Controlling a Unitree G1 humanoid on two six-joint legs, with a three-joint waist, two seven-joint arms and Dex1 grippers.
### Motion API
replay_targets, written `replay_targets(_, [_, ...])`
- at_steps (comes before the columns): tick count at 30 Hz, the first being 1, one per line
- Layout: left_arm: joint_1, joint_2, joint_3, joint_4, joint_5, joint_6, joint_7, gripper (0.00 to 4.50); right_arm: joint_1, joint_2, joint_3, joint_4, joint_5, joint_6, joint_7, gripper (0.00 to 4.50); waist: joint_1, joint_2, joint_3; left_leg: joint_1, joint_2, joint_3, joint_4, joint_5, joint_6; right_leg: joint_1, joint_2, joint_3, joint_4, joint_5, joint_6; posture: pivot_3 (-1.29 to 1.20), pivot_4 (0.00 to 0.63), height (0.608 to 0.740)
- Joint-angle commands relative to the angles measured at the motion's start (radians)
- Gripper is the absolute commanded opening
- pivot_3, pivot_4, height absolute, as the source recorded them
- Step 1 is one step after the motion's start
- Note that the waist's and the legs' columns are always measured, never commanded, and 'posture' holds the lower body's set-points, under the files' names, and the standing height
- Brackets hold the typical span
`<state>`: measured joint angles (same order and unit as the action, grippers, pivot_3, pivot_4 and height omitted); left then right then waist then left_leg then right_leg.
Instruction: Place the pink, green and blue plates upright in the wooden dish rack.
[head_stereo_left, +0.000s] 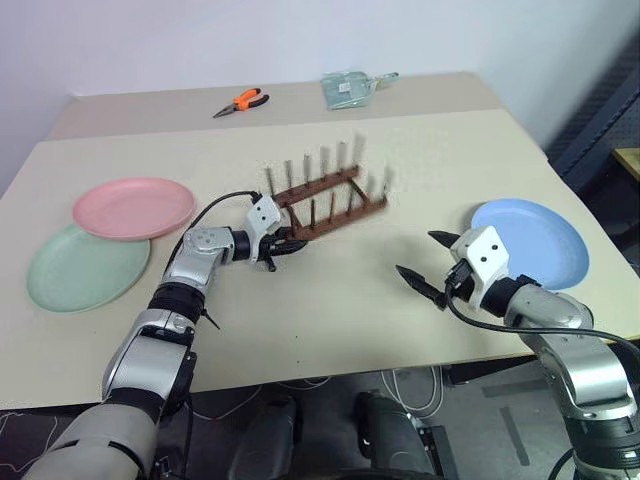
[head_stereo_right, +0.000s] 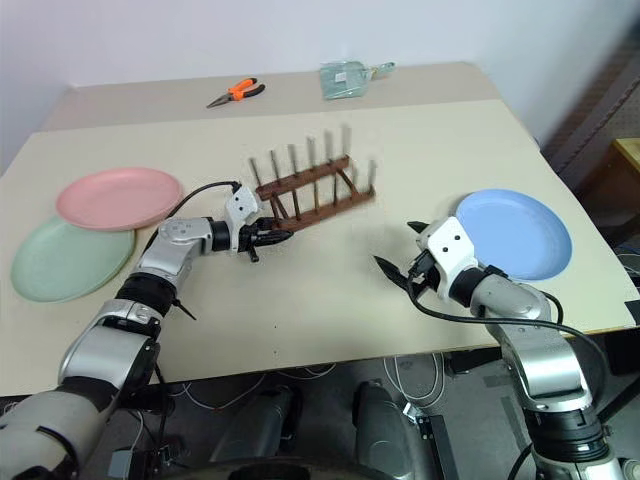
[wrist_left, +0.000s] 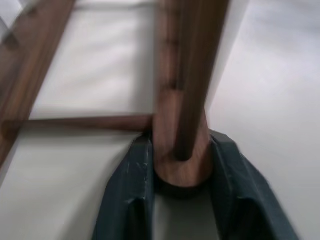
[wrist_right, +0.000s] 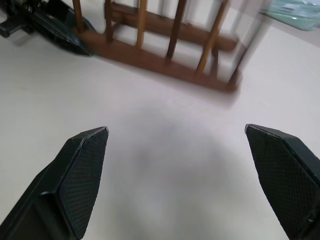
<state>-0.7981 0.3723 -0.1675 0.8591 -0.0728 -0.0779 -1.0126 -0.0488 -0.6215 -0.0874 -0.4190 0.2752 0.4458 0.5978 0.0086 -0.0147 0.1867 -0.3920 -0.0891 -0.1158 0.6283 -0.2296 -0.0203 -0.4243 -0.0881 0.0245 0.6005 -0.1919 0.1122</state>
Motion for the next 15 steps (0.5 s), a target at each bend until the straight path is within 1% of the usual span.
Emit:
replay_targets(1, [0.047, 0.011, -0.016, -0.018, 0.021, -0.027, -0.054, 0.77, 0.009, -0.014, -0.030, -0.038, -0.003, 0.001, -0.006, 4.50, -0.001, 0.000, 0.000, 0.000, 0.000, 0.000, 0.000, 0.000, 0.000, 0.000, 0.000, 0.000, 0.000, 0.000, 0.000, 0.00, 0.150, 0.739])
replay_targets(2, [0.055, 0.010, -0.014, -0.035, 0.016, -0.034, -0.061, 0.77, 0.011, -0.019, -0.033, -0.034, -0.005, 0.000, -0.004, 4.50, -0.002, 0.000, 0.000, 0.000, 0.000, 0.000, 0.000, 0.000, 0.000, 0.000, 0.000, 0.000, 0.000, 0.000, 0.000, 0.00, 0.150, 0.739])
replay_targets(5, [0.166, 0.050, -0.055, -0.301, -0.031, -0.008, -0.190, 0.77, 0.041, -0.060, -0.069, 0.001, -0.008, -0.009, 0.021, 4.50, -0.003, 0.000, 0.000, 0.000, 0.000, 0.000, 0.000, 0.000, 0.001, 0.000, 0.000, 0.000, 0.000, 0.000, 0.000, 0.00, 0.150, 0.739])
replay_targets(8, [0.252, 0.095, -0.073, -0.493, -0.060, 0.063, -0.250, 0.77, 0.071, -0.091, -0.091, 0.034, -0.020, -0.030, 0.038, 4.50, -0.002, 0.000, 0.000, 0.000, 0.000, 0.000, 0.000, -0.001, 0.002, 0.000, -0.001, 0.001, -0.001, 0.000, 0.000, 0.00, 0.150, 0.739])
replay_targets(10, [0.279, 0.113, -0.058, -0.546, -0.064, 0.111, -0.232, 1.83, 0.089, -0.103, -0.103, 0.052, -0.026, -0.042, 0.049, 4.50, 0.000, 0.000, 0.000, 0.000, 0.000, 0.000, 0.000, -0.001, 0.002, 0.000, -0.001, 0.001, -0.001, 0.000, 0.000, 0.00, 0.150, 0.739])
replay_targets(11, [0.285, 0.123, -0.051, -0.552, -0.049, 0.126, -0.208, 2.23, 0.097, -0.108, -0.106, 0.055, -0.027, -0.045, 0.056, 4.50, 0.001, 0.000, 0.000, 0.000, 0.000, 0.000, 0.000, -0.001, 0.002, 0.000, 0.000, 0.001, -0.001, 0.000, 0.000, 0.00, 0.150, 0.739])
replay_targets(14, [0.307, 0.168, -0.046, -0.566, 0.001, 0.165, -0.153, 3.73, 0.120, -0.126, -0.119, 0.056, -0.029, -0.047, 0.074, 4.50, -0.002, 0.000, 0.000, 0.000, 0.000, 0.000, 0.001, -0.001, 0.002, 0.000, 0.000, 0.001, -0.001, -0.001, 0.000, 0.00, 0.150, 0.739])
replay_targets(15, [0.319, 0.185, -0.041, -0.579, -0.001, 0.192, -0.144, 3.73, 0.129, -0.132, -0.124, 0.056, -0.028, -0.045, 0.080, 4.50, -0.005, 0.000, 0.000, 0.000, 0.000, 0.000, 0.001, -0.001, 0.002, 0.000, 0.000, 0.001, -0.001, -0.001, 0.000, 0.00, 0.150, 0.739])
